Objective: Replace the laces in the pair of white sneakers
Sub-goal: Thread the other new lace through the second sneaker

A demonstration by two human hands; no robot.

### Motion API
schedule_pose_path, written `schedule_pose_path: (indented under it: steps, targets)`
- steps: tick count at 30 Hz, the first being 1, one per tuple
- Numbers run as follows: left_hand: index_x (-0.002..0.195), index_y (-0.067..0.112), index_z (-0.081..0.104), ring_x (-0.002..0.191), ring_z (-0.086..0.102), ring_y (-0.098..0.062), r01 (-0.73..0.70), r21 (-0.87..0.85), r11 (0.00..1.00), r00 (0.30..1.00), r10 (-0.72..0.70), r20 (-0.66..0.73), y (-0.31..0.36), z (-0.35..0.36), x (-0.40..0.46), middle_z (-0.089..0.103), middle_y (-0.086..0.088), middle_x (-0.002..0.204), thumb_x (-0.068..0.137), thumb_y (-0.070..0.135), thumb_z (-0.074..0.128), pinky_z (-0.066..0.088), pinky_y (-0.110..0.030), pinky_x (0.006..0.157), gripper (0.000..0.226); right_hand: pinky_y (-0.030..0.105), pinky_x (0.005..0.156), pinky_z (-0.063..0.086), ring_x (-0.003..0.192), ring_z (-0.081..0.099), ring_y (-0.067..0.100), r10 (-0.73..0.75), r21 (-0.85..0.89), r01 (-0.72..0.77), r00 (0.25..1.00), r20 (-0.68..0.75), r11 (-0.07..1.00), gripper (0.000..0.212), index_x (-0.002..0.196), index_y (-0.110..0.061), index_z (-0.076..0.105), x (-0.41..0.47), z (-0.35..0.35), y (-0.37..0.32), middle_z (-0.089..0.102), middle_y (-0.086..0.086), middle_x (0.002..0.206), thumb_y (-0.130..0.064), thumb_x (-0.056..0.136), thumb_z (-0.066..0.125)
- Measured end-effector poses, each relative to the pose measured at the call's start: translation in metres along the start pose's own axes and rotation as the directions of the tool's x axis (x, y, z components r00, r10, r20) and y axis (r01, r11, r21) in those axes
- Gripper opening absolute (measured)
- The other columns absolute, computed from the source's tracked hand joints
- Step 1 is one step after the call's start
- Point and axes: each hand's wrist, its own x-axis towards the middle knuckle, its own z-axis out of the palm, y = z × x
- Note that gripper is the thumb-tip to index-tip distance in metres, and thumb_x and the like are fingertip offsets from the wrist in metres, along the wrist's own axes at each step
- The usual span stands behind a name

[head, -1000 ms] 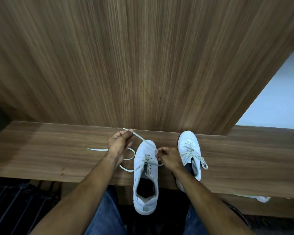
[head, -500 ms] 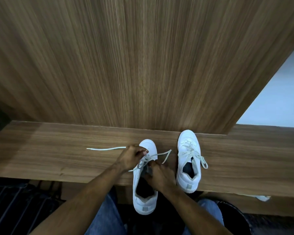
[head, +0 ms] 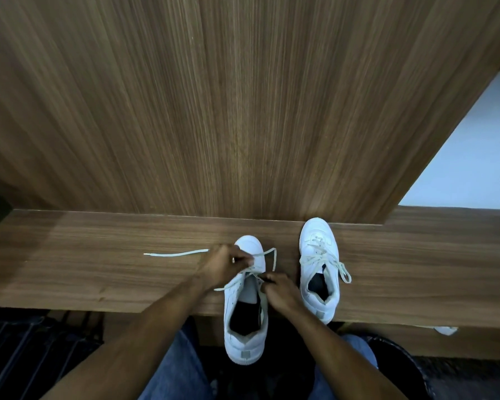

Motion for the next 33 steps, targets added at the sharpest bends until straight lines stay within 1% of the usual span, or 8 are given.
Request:
schedule_pose_path:
  steps: [2,4,7,12,17,22,27,33]
  targets:
    - [0.098,0.034,0.074,0.091,0.065,-0.014,-0.053,0.261,0.964,0.993,0.022,0.119,0.0,0.014,-0.01,0.07,0.009,0.095,0.086,0.042,0.063,0.049,-0.03,0.077,0.018,0.03,0.077,0.044,0.089,0.06,0.016,0.031,0.086,-0.031,1.0,-0.005,0.996,0.028,0.073,-0.047,0.068,0.005,0.002,0.005,0.065,-0.011,0.089,-0.03,0.069,0.046]
    - [0.102,0.036,0.072,0.097,0.064,-0.019,-0.014,0.34,0.94,0.99,-0.034,0.136,0.0,0.025,-0.016,0.07,0.007,0.101,0.083,0.043,0.06,0.047,-0.029,0.078,0.023,0.031,0.077,0.047,0.086,0.061,0.015,0.038,0.151,-0.037,0.999,0.001,0.988,0.032,0.068,-0.05,0.068,0.013,0.005,0.014,0.065,-0.014,0.08,-0.027,0.061,0.047]
    - [0.101,0.039,0.071,0.1,0.065,-0.022,0.115,0.327,0.938,0.987,-0.145,0.067,0.004,0.033,-0.015,0.071,0.005,0.103,0.078,0.043,0.057,0.05,-0.03,0.08,0.028,0.032,0.07,0.044,0.076,0.059,0.015,0.019,0.197,-0.022,1.0,0.015,0.98,0.035,0.072,-0.043,0.071,0.021,0.008,0.022,0.065,-0.013,0.069,-0.023,0.057,0.048]
    - [0.096,0.038,0.072,0.1,0.065,-0.03,0.254,0.283,0.925,0.965,-0.263,-0.008,0.009,0.041,-0.012,0.07,-0.005,0.103,0.076,0.037,0.057,0.054,-0.036,0.082,0.024,0.036,0.084,0.053,0.09,0.068,0.018,0.028,0.28,-0.027,1.0,-0.001,0.96,0.035,0.07,-0.038,0.073,0.018,0.006,0.022,0.075,-0.002,0.092,-0.019,0.056,0.048]
    - [0.096,0.041,0.07,0.1,0.065,-0.027,0.266,0.25,0.931,0.962,-0.275,-0.001,0.008,0.044,-0.011,0.07,0.001,0.102,0.075,0.043,0.054,0.053,-0.037,0.082,0.027,0.031,0.077,0.048,0.084,0.062,0.014,-0.006,0.289,0.002,1.0,0.014,0.957,0.033,0.075,-0.028,0.075,0.021,0.008,0.025,0.072,-0.003,0.085,-0.012,0.062,0.049]
    - [0.098,0.037,0.07,0.103,0.063,-0.028,0.27,0.26,0.927,0.961,-0.276,-0.013,0.007,0.047,-0.01,0.069,-0.001,0.105,0.08,0.04,0.056,0.051,-0.034,0.079,0.024,0.04,0.087,0.052,0.091,0.067,0.014,-0.028,0.292,0.021,0.999,0.021,0.956,0.035,0.076,-0.032,0.076,0.023,0.009,0.029,0.075,-0.003,0.091,-0.016,0.06,0.049]
    - [0.099,0.023,0.069,0.107,0.06,-0.029,0.251,0.305,0.919,0.967,-0.25,-0.043,0.013,0.051,-0.011,0.065,-0.004,0.108,0.088,0.039,0.052,0.045,-0.035,0.08,0.026,0.033,0.088,0.049,0.093,0.066,0.016,0.017,0.332,-0.015,1.0,-0.005,0.943,0.019,0.087,-0.015,0.076,0.018,-0.001,0.017,0.074,0.0,0.093,-0.02,0.087,0.057]
    - [0.108,0.026,0.07,0.119,0.047,-0.024,0.177,0.403,0.898,0.982,-0.189,-0.01,0.011,0.048,-0.013,0.053,-0.003,0.12,0.093,0.037,0.049,0.042,-0.035,0.092,0.028,0.029,0.081,0.053,0.091,0.068,0.016,-0.021,0.013,0.022,0.999,-0.044,1.0,0.017,0.09,-0.023,0.076,0.028,0.0,0.012,0.074,-0.002,0.094,-0.023,0.087,0.059]
